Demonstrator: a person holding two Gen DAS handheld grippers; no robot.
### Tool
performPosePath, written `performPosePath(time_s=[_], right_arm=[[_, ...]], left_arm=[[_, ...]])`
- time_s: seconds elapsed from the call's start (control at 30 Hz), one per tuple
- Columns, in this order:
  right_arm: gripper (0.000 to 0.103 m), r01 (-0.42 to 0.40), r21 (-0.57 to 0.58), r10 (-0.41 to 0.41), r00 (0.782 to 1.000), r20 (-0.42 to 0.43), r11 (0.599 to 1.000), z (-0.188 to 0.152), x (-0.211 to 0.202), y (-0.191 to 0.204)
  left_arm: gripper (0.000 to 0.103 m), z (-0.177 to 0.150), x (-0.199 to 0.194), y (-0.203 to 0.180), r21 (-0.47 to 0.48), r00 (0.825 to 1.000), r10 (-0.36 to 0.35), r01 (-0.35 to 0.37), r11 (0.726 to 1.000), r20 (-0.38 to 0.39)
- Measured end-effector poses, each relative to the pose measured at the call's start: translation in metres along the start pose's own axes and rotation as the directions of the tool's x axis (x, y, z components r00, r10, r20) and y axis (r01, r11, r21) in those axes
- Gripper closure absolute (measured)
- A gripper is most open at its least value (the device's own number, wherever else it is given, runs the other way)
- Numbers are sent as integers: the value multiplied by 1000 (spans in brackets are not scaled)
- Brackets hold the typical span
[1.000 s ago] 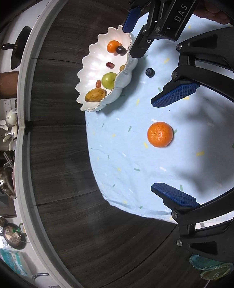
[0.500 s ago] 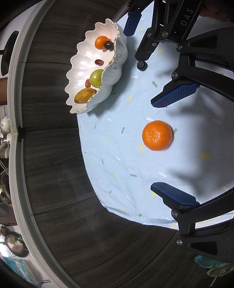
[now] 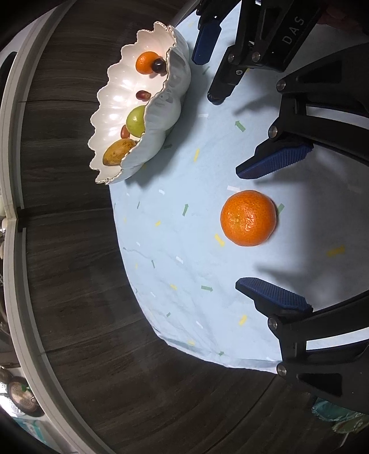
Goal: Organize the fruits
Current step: 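Close the left gripper on the mandarin while the right gripper grasps the dark berry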
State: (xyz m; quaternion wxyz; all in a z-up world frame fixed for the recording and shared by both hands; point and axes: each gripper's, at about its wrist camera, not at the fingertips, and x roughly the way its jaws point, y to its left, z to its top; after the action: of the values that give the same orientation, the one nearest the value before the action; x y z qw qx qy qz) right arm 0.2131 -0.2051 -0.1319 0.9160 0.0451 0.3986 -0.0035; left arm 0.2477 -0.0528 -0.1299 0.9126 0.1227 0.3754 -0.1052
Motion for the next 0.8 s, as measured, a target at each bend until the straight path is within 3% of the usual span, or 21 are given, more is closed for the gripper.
performPosePath(time_s=[0.7,0.8], right_arm=[[63,22,-10,-22,998,-61,1000,-2,27,0],[71,16,-10,-17,997,-75,1000,-3,31,1]], left_arm=[[42,2,20,2,-14,998,-40,39,999,-48],[44,1,24,1,-15,997,-50,49,999,-64]])
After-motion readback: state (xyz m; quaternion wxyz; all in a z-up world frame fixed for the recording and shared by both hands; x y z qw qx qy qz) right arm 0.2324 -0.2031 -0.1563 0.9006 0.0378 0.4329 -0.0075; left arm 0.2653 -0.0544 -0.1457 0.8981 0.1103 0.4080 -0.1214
